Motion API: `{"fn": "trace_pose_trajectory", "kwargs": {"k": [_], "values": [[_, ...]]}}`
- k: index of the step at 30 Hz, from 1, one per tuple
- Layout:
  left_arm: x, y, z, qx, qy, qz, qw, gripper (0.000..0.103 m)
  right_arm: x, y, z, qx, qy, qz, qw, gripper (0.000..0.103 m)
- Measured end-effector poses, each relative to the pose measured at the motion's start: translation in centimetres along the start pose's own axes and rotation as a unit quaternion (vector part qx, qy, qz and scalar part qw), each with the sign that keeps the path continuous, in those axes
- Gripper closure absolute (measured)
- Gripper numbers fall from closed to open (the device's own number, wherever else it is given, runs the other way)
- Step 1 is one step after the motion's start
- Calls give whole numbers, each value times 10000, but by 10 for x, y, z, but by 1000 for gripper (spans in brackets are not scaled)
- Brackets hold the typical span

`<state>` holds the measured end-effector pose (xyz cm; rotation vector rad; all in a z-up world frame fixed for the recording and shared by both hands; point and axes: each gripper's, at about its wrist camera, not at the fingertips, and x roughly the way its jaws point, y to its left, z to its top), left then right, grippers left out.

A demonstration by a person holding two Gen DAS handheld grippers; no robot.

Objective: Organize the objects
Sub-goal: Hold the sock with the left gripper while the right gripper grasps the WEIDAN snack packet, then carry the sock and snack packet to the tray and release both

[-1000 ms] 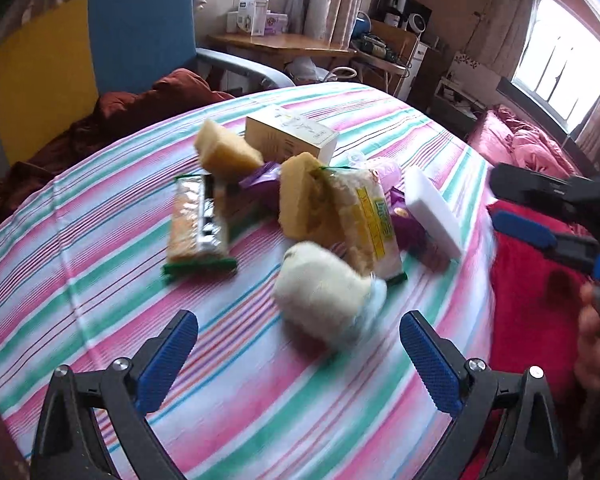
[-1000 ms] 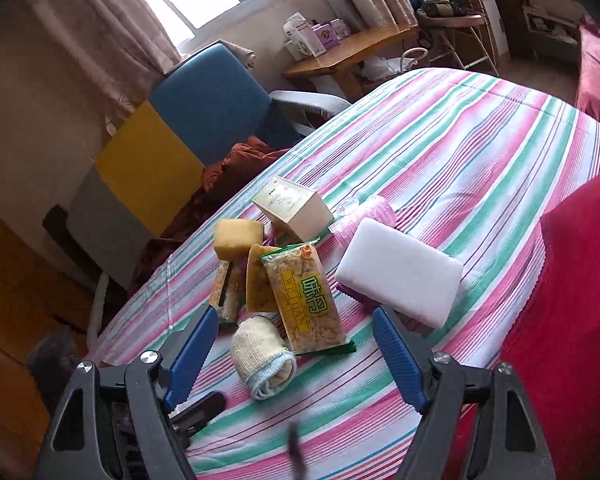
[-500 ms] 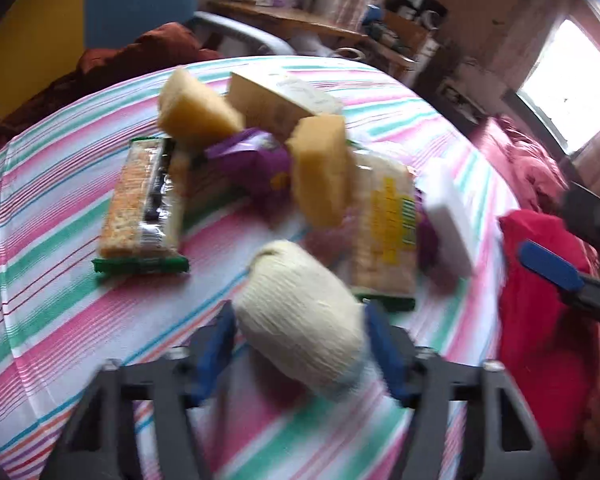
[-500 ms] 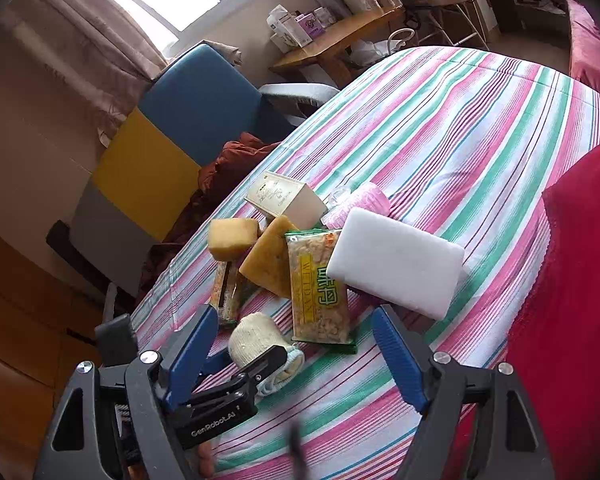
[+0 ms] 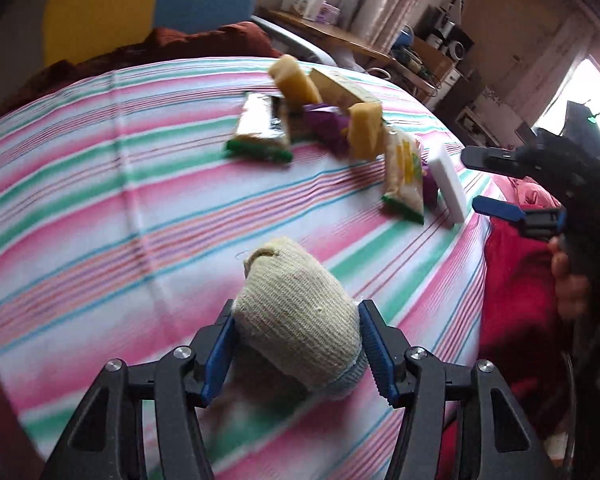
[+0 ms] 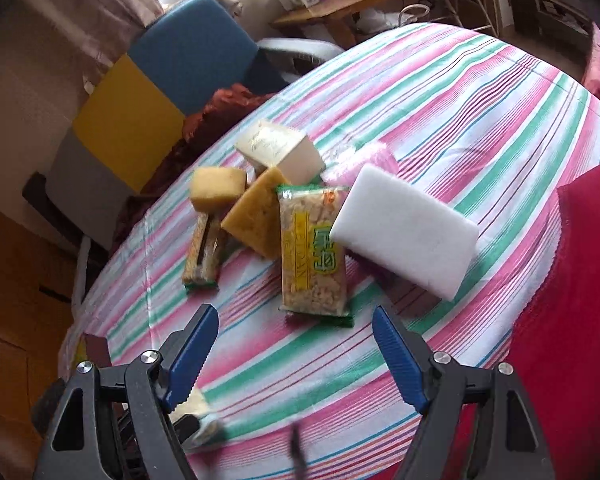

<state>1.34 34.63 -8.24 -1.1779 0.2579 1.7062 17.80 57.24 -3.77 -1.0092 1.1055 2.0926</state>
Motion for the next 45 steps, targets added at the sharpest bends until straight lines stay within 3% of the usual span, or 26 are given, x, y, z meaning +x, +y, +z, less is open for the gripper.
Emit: {"fn": "trace_pose_trajectory", "kwargs": {"k": [6,10,13,15,17,18,19,22,23,24,25,34,38,45], "values": [[-8,14,-7,-190,-83,-29,9998,41,39,22,9,-239,570,-517,9968,22],[-9,17,-5,-198,-89,-58,9997,39,64,26,22,-233,442,-931,9944,22],[-7,12,-3,-97,-48,-46,9999,30,79,21,26,-150,481,-988,9938,23],[-5,9,-1,-26,-32,90,10000,14,86,19,25,-146,566,-1124,9919,34],[-1,10,2,-120,4,129,9998,10,87,19,25,-246,506,-1238,9907,43],[0,11,4,-160,-3,120,9998,9,86,19,26,-303,458,-1254,9906,55],[1,12,6,-182,-12,128,9998,10,86,19,25,-297,457,-1224,9910,54],[4,13,8,-83,-77,219,9997,21,86,19,23,-325,498,-1041,9928,55],[2,14,7,-48,-111,239,9996,29,85,20,25,-364,498,-1016,9929,55],[1,14,6,-48,-123,149,9998,37,85,22,24,-400,496,-974,9932,55],[-1,14,5,-63,-119,83,9999,38,85,25,22,-394,507,-917,9937,55],[-36,4,-8,63,-296,152,9994,40,73,37,5,-96,866,535,9948,55],[-66,9,-13,-22,-523,155,9985,40,63,60,-8,-470,988,1063,9883,55],[-121,31,-26,-295,-1024,391,9935,40,54,130,-47,-1389,1166,1596,9704,55]]}}
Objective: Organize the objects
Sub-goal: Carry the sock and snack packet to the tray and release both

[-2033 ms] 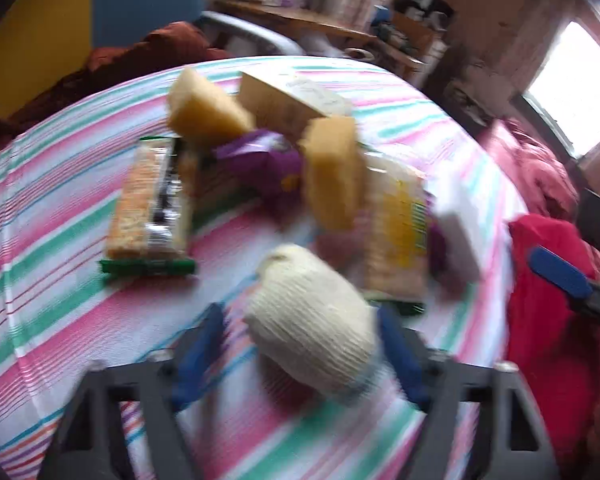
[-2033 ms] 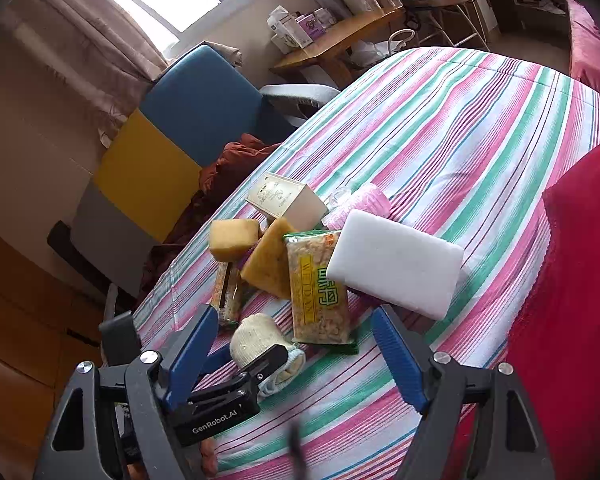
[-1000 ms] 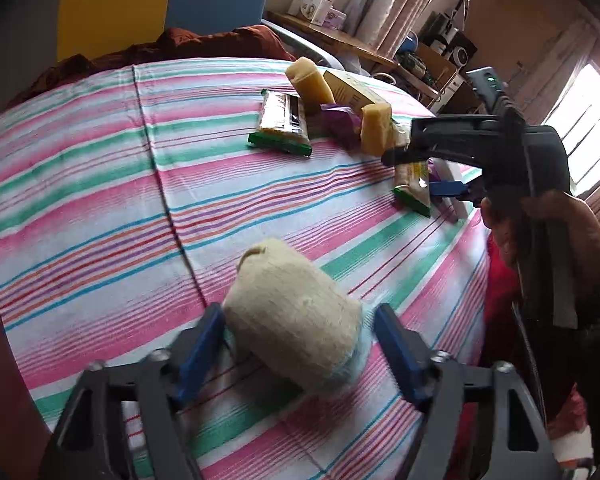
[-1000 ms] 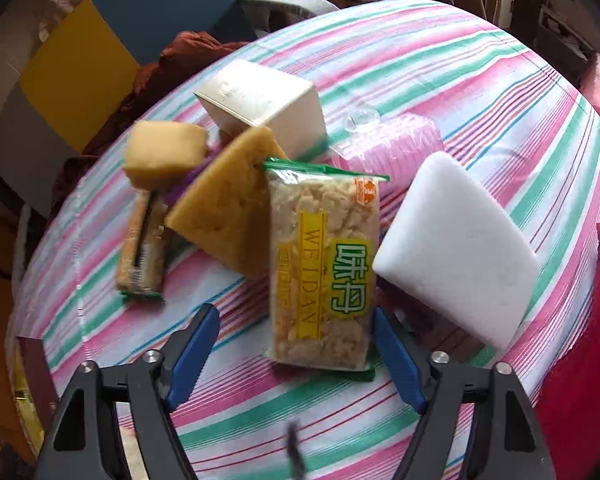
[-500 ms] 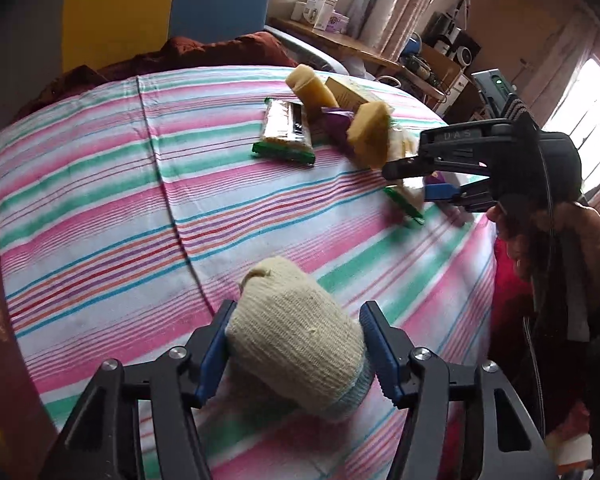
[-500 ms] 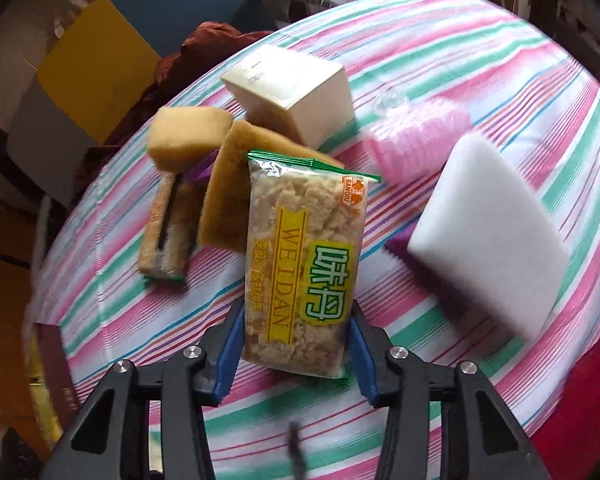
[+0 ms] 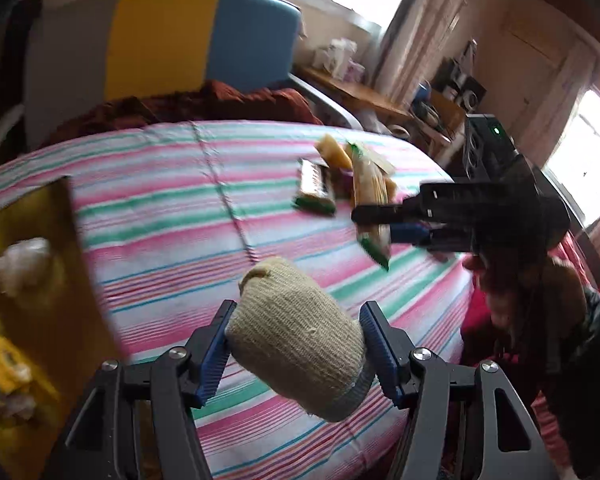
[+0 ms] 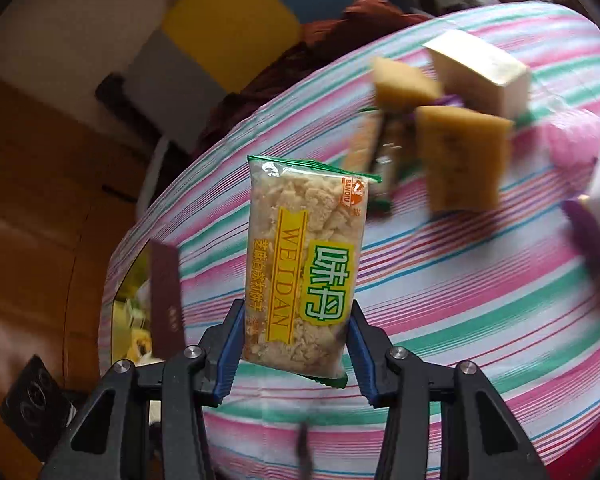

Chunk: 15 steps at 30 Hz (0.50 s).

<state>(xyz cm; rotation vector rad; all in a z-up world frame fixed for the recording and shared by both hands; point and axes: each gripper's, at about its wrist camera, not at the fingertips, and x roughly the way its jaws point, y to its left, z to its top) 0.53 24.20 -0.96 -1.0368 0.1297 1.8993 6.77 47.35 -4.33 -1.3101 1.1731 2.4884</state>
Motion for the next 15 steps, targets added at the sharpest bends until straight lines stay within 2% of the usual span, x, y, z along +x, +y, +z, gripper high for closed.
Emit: {"fn": "trace_pose_trajectory", "kwargs": {"k": [8,11,15], "values": [[-65,56,-16,-560,-544,668,9947,40,40,105,-21,-1108,387,527,9917,55],[-94,85,-24,-833,-786,1007,9883,40,52,138,-36,-1507,544,765,9841,55],[-131,124,-37,-1213,-1114,1504,9748,40,67,180,-59,-2034,745,928,9718,55]]}}
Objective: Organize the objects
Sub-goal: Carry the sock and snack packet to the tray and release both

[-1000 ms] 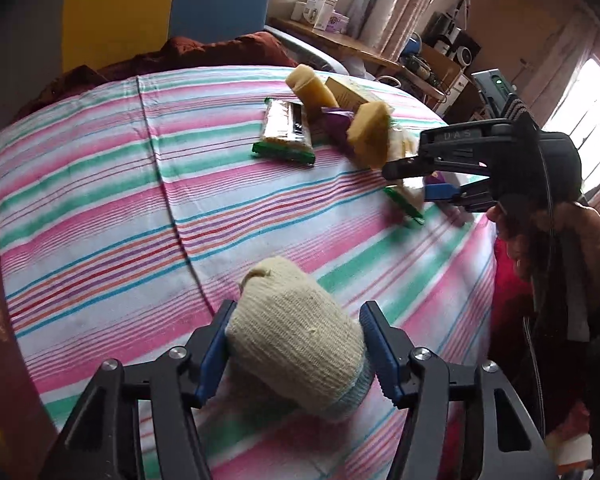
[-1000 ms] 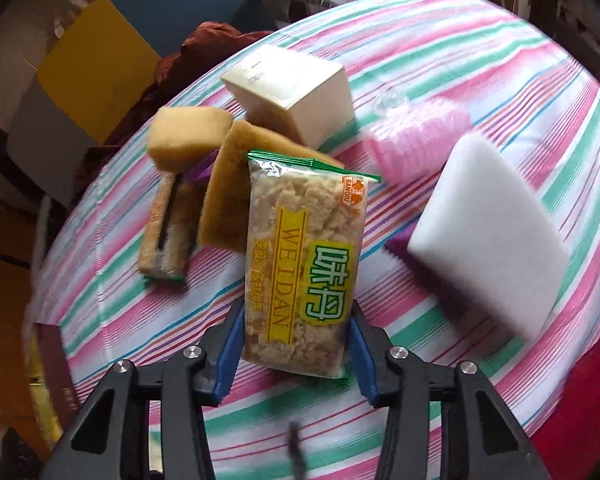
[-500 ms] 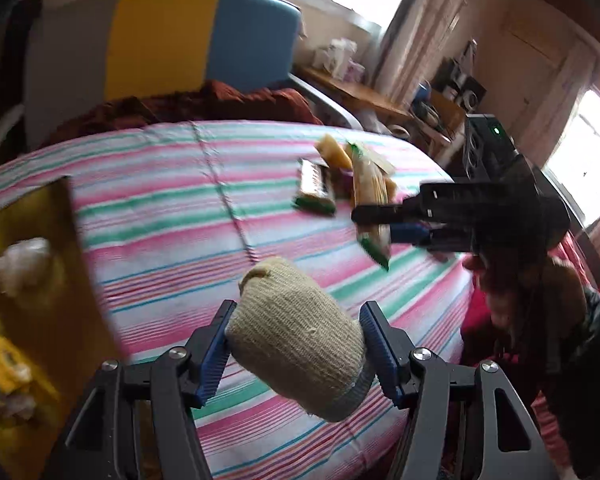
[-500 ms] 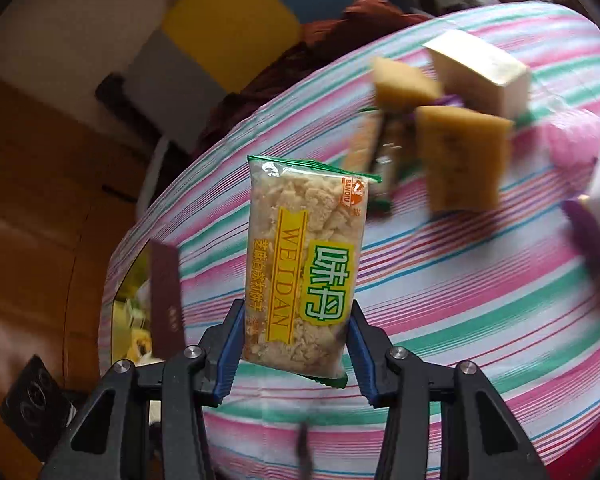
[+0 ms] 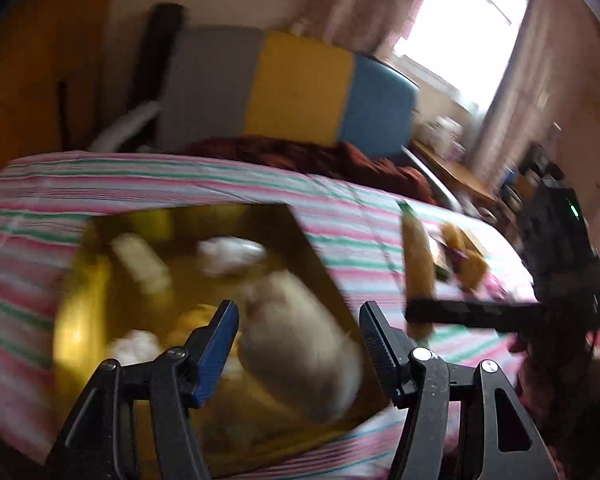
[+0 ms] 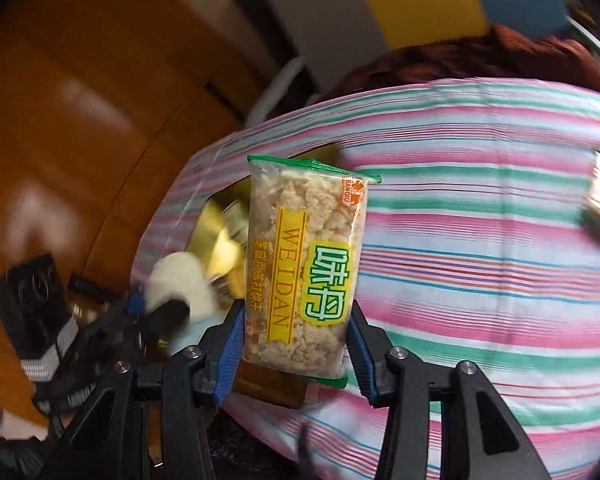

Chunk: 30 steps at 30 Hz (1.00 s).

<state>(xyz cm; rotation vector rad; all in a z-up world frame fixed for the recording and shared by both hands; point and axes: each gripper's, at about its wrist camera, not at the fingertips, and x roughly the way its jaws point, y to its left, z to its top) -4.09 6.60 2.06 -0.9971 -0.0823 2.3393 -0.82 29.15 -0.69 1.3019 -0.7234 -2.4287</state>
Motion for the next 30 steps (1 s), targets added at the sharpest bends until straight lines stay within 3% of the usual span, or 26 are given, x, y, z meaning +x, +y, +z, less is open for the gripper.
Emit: {"fn": "trace_pose_trajectory", "kwargs": {"k": [6,10,14,16,19,22,30], "values": [[-12,68,11,-457,-218,675,9964,35,44,51,-8,-700,454,-30,9965,53],[1,90,18,-462,-121,954,9943,33,69,65,-17,-877,758,-100,9932,52],[-6,107,17,-786,-254,1082,9907,21,73,65,-25,-884,880,-84,9922,51],[-10,108,14,-849,-327,1184,9888,20,74,64,-27,-874,904,-143,9920,51],[-19,108,7,-936,-375,1321,9861,17,73,66,-26,-873,789,-311,9926,51],[-26,101,1,-936,-406,1450,9842,14,68,72,-26,-977,507,-665,9917,44],[-25,62,-10,-433,-319,1879,9807,8,54,87,-33,-1422,-156,-1507,9782,36]]}}
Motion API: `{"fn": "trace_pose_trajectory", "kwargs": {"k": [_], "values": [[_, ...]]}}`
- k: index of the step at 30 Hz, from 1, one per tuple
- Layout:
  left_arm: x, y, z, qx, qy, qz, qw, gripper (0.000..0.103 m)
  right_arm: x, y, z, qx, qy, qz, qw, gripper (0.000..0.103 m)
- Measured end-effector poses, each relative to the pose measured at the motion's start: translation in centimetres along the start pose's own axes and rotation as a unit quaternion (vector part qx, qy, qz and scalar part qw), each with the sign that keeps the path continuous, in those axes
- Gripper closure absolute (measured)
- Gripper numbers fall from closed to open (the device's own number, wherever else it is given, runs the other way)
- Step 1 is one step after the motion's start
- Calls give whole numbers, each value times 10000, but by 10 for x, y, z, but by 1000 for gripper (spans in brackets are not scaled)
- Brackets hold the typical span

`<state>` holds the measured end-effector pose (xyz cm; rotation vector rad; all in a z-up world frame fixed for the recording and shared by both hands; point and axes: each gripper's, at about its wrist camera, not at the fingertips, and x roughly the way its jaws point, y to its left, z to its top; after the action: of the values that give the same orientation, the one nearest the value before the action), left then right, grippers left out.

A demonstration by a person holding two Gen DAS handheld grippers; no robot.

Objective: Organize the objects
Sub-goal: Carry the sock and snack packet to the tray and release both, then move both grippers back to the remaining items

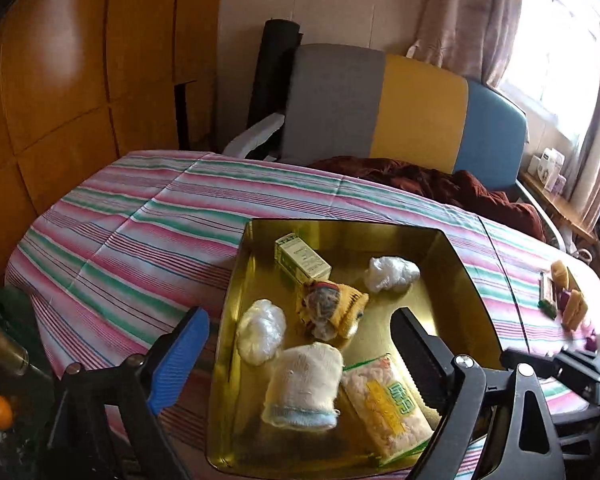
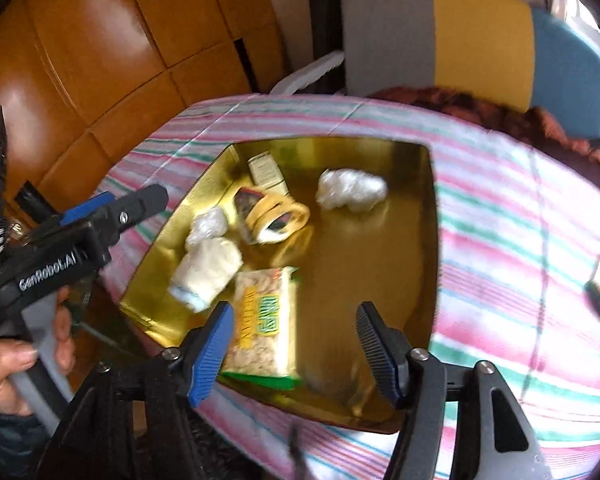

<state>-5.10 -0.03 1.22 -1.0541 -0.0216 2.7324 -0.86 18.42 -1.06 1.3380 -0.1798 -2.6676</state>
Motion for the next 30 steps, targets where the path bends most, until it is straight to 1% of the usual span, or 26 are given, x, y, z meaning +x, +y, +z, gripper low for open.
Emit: {"fn": "trace_pose_trajectory", "kwargs": {"k": [4,7,8,12,14,19,23,26,30], "values": [[-5,-12,-3,157,-40,37,9999,7,-10,-1,-1,-77,-263,-364,9990,33],[-5,-21,-4,275,-16,-3,9996,7,-17,-6,-3,-55,-436,-635,9970,30],[-6,-23,-4,295,-4,-37,9996,7,-18,-8,-3,-38,-478,-693,9964,28],[-5,-31,-7,372,72,-88,9992,7,-27,-19,-5,94,-642,-908,9937,26],[-4,-33,-7,359,117,-49,9993,7,-29,-26,-6,171,-665,-972,9929,26],[-4,-37,-7,311,199,-165,9992,7,-36,-49,-12,411,-669,-1113,9907,26],[-5,-39,-6,241,217,-335,9989,7,-41,-68,-17,645,-654,-1225,9882,26],[-8,-44,-6,322,192,-409,9985,7,-47,-82,-22,859,-637,-1340,9852,26],[-11,-48,-7,289,231,-655,9972,7,-58,-97,-30,1112,-592,-1500,9806,26]]}}
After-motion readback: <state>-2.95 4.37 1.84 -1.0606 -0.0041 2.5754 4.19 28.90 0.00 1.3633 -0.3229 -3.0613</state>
